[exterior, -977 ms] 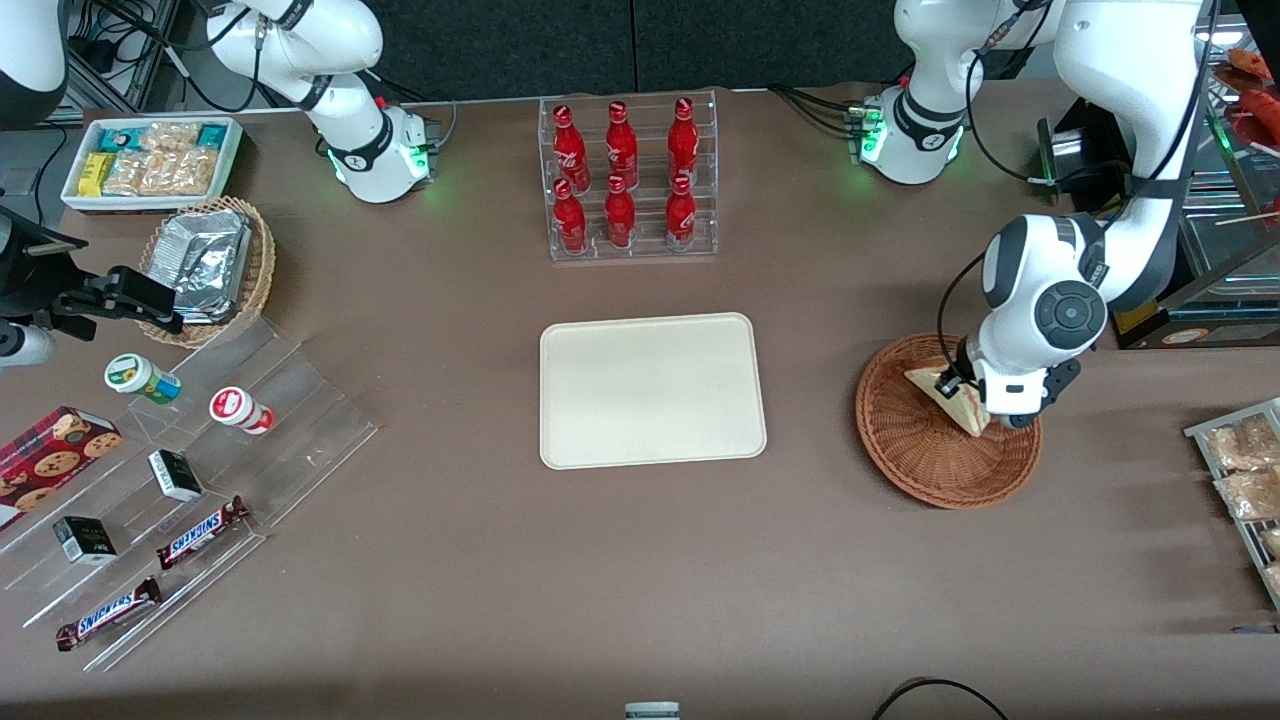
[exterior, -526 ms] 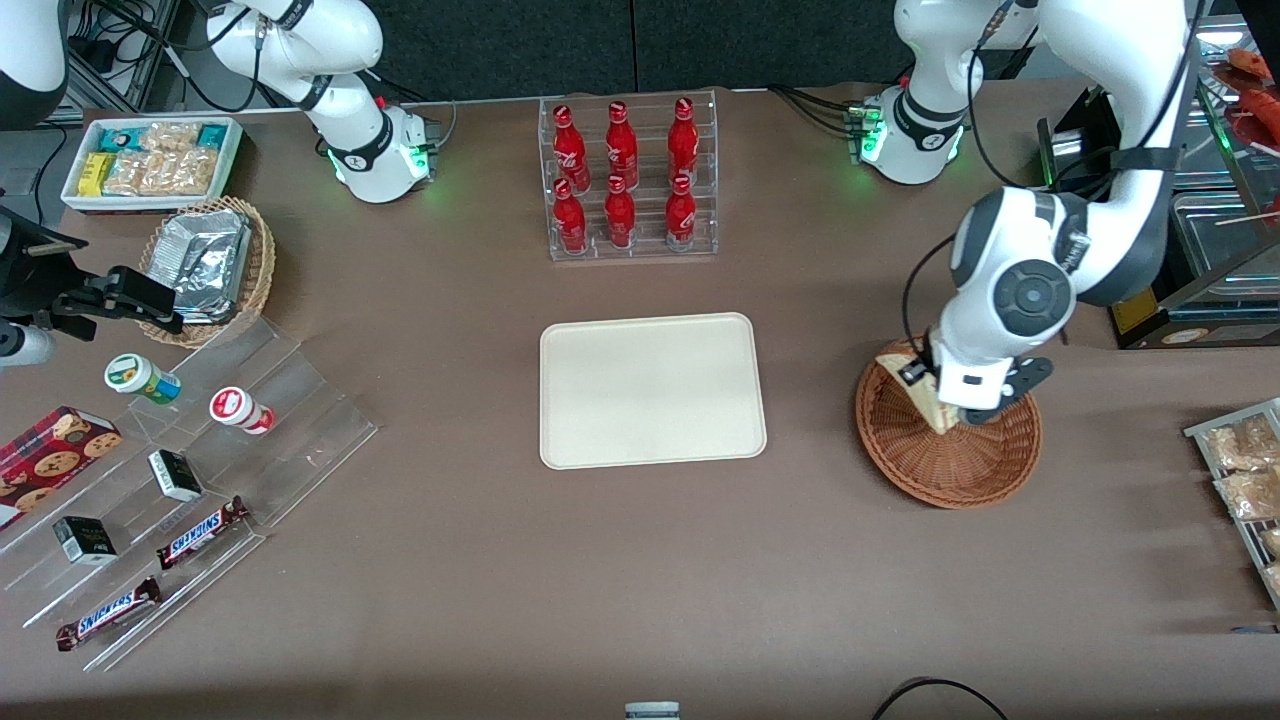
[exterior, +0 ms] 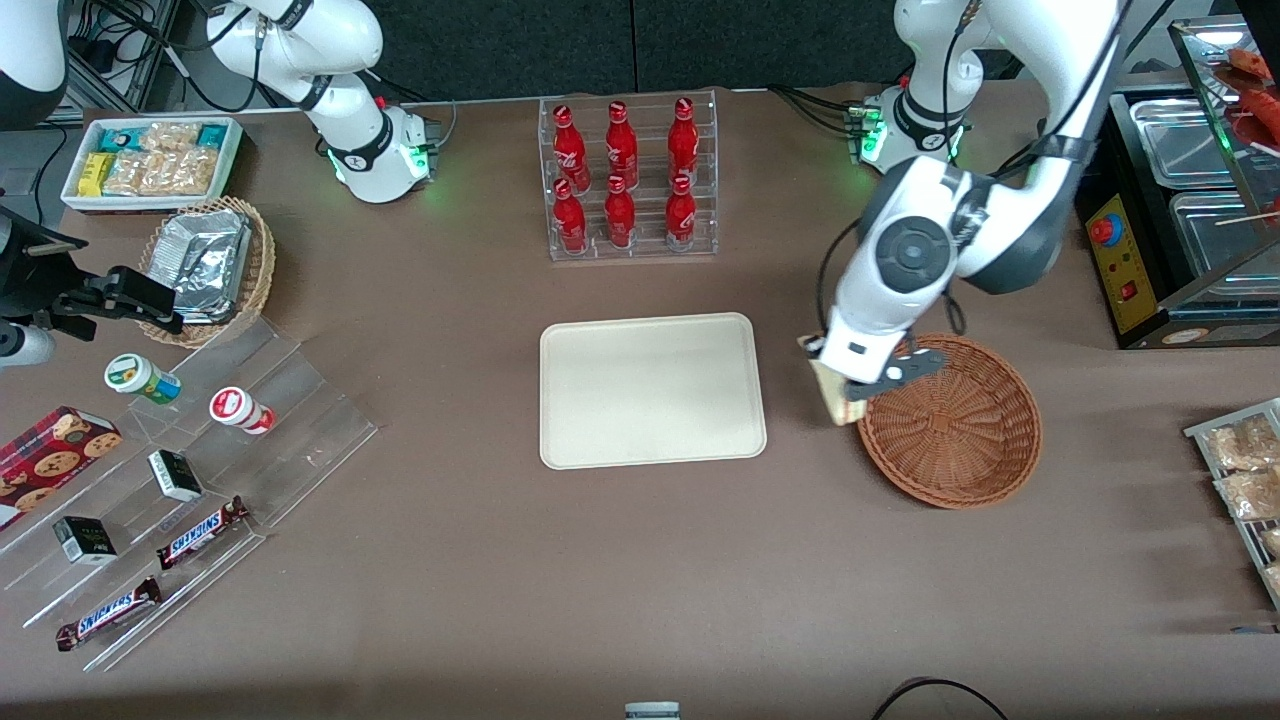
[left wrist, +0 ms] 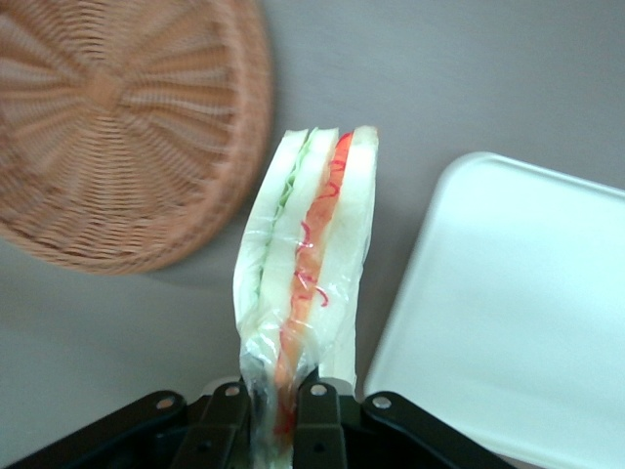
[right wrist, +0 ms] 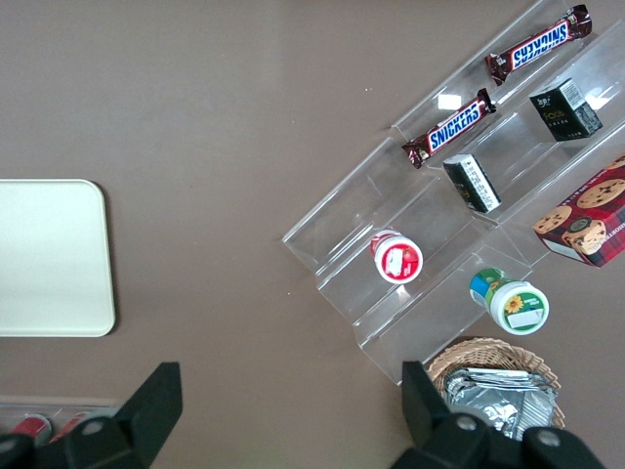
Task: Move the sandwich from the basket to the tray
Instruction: 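Lift the sandwich with the left gripper and carry it toward the white tray, then lower the sandwich onto the white tray and open the left gripper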
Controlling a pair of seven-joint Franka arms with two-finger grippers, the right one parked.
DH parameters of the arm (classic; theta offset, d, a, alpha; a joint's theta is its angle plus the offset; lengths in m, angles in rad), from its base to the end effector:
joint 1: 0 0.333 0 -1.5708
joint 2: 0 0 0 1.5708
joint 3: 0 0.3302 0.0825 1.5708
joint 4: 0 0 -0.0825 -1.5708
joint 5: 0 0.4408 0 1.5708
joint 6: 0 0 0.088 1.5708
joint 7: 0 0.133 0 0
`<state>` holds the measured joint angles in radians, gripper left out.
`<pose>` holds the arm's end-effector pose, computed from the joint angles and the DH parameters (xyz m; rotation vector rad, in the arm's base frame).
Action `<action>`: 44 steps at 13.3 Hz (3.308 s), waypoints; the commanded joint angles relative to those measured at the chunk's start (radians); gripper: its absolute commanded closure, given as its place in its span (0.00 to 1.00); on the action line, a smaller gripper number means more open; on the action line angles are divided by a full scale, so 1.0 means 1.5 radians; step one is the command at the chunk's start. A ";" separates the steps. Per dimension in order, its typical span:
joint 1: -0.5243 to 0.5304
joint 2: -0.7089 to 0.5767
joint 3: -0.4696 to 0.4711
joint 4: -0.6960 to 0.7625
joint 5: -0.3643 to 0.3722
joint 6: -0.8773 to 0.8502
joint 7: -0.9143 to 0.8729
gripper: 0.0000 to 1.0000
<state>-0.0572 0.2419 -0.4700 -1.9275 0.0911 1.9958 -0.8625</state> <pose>0.5551 -0.3068 0.3230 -3.0312 -0.4510 0.2001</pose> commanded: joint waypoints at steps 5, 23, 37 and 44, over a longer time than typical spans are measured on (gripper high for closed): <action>-0.111 0.171 -0.036 0.180 0.074 -0.015 -0.066 1.00; -0.305 0.446 -0.011 0.481 0.214 -0.109 -0.189 1.00; -0.310 0.454 -0.010 0.485 0.213 -0.111 -0.194 0.00; -0.284 0.402 -0.012 0.485 0.207 -0.138 -0.230 0.00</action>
<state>-0.4998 0.8902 -0.4901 -1.2053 0.3921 1.8206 -1.1867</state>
